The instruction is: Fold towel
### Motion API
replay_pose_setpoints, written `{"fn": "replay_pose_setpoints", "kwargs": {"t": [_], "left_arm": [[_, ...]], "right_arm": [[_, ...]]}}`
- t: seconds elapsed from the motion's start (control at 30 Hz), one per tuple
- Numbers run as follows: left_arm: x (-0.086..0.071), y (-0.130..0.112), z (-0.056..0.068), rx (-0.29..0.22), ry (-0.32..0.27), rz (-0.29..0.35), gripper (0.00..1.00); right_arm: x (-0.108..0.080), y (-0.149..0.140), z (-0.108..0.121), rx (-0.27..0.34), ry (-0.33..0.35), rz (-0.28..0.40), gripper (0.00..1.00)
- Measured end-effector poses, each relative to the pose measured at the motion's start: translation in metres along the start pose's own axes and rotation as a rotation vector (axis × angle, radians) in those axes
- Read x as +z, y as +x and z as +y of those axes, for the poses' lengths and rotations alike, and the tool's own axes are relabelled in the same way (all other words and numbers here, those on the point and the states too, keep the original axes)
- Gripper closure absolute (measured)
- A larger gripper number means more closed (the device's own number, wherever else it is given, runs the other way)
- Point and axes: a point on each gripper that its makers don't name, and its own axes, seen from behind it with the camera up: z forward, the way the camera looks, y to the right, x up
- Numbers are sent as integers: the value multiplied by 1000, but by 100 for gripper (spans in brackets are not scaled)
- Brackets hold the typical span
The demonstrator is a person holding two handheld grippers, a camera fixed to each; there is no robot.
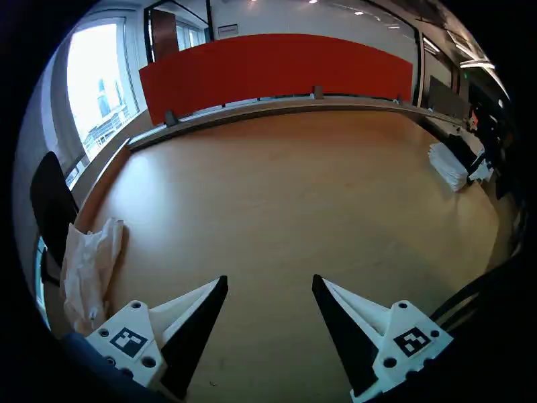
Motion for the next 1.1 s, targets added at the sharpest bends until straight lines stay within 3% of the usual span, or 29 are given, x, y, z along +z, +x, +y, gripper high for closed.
{"fn": "replay_pose_setpoints", "kwargs": {"t": [0.4,0.53,0.6,0.8,1.1], "left_arm": [[-2,0,-3,-9,3,11,7],[-3,0,-4,-16,6,15,7],[-3,0,-5,-19,7,17,7],[-5,2,-7,-18,10,23,7],[-7,5,-11,-19,12,31,7]], "right_arm": [[-11,22,-16,18,19,67,12],[-14,35,-25,68,26,115,10],[-15,43,-28,107,29,143,1],[-23,61,-31,251,31,226,0],[-29,68,-33,312,13,276,0]]}}
